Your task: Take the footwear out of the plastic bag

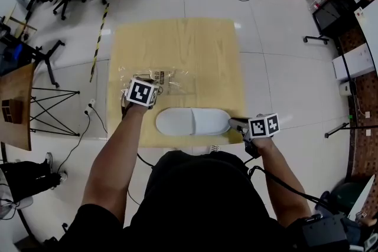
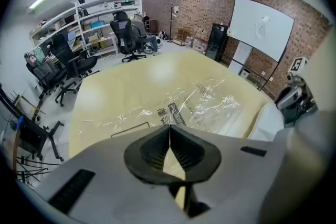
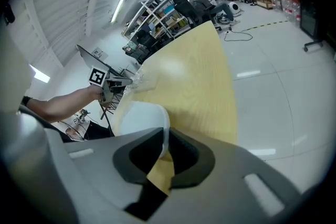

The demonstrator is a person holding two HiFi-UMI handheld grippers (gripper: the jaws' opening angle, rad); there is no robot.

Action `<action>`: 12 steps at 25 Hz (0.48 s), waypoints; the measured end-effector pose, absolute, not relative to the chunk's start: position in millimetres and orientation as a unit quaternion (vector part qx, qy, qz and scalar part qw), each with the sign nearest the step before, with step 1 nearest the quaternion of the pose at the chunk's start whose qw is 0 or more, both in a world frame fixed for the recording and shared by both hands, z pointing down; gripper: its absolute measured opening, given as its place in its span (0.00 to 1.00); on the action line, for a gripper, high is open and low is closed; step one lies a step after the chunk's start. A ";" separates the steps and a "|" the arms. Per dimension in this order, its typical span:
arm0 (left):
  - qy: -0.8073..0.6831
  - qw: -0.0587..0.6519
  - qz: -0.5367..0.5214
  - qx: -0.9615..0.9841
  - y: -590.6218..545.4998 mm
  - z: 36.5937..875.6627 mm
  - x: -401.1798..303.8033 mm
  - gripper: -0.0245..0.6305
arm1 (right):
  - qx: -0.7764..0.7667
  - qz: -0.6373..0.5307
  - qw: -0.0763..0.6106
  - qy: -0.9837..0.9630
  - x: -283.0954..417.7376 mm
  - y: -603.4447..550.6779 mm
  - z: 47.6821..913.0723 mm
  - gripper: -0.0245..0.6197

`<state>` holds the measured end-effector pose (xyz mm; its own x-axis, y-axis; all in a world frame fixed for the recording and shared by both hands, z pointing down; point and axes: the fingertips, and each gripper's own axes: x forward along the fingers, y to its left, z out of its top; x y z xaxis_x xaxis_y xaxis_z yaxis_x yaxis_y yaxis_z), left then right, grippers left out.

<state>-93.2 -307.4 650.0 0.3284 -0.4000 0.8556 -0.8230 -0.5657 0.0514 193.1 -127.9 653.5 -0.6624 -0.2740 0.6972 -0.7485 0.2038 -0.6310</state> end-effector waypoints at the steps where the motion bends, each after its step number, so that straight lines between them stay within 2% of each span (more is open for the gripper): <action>1: -0.393 0.254 0.419 0.778 -307.3 650.6 -84.5 0.05 | 0.346 0.529 0.224 -0.742 187.9 -128.5 654.5 0.09; 12: -0.342 0.260 0.419 0.800 -292.0 658.2 -11.4 0.05 | 0.336 0.512 0.245 -0.752 137.7 -142.6 659.9 0.10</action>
